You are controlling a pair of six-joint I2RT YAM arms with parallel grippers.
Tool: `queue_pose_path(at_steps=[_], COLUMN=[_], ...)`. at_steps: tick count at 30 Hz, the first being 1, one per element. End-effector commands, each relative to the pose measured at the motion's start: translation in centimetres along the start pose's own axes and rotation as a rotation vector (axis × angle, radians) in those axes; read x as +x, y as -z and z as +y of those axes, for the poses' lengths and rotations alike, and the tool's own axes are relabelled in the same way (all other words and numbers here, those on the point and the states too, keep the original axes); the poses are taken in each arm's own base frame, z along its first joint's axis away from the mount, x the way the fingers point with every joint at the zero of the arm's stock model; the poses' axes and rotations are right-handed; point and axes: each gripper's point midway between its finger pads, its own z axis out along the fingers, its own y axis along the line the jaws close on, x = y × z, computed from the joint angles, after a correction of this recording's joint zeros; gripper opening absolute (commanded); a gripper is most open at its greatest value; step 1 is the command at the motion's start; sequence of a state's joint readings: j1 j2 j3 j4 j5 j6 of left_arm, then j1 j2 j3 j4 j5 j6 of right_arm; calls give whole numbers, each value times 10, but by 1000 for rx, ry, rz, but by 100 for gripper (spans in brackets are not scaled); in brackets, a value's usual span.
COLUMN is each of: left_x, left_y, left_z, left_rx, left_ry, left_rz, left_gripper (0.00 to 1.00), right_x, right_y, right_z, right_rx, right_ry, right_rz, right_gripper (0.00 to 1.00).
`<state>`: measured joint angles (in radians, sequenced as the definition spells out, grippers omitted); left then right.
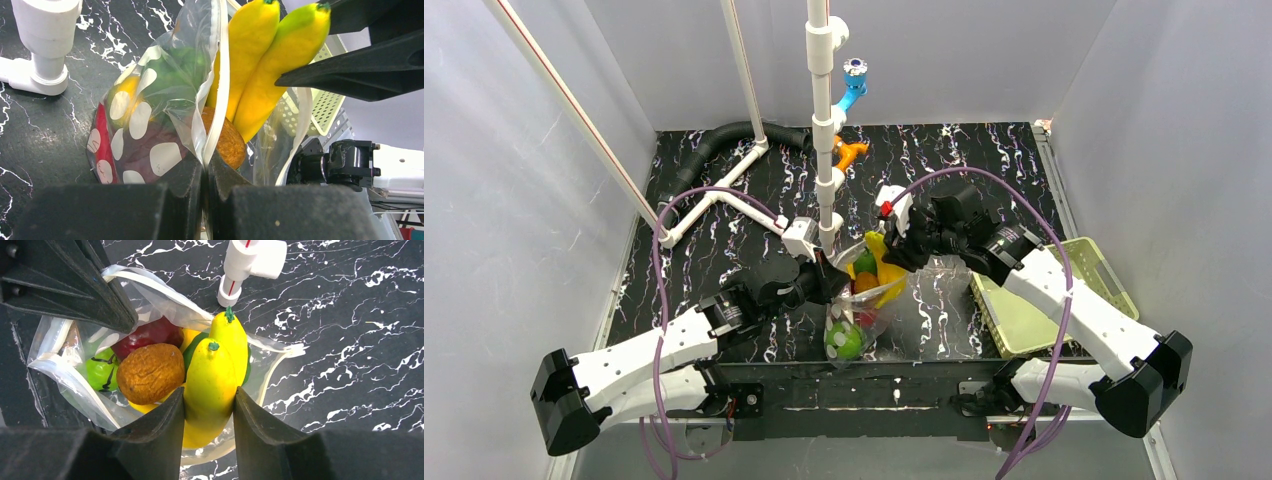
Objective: Open the zip-top bag and remove the fake food
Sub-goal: Pick up the fake fruit from the zipper food storage bag.
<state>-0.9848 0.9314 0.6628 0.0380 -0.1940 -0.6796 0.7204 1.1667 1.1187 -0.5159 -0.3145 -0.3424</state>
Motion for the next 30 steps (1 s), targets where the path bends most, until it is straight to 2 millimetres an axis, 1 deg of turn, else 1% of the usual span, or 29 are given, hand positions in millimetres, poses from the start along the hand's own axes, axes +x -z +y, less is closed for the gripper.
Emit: queue_pose_path(at_steps=[1, 6, 11, 20, 25, 30], left_x=[-15, -14, -14, -12, -11, -11], left_y=[7, 8, 8, 6, 6, 7], left_z=[-10, -9, -9, -9, -9, -10], left_rx=[34, 31, 31, 34, 36, 40], left_ry=[-2, -1, -1, -4, -4, -4], left_rz=[-39, -39, -40, -31, -29, -28], left_gripper=[0, 0, 0, 0, 0, 0], right_x=[-20, -18, -27, -39, -41, -42], right_y=[9, 11, 19, 27, 30, 32], right_z=[-11, -15, -21, -21, -30, -34], right_rx=[41, 72, 106, 104, 148, 170], right_ry=[63, 102, 129, 126, 138, 150], right_rz=[-32, -20, -28, -53, -50, -42], right_gripper=[1, 1, 1, 1, 1, 1])
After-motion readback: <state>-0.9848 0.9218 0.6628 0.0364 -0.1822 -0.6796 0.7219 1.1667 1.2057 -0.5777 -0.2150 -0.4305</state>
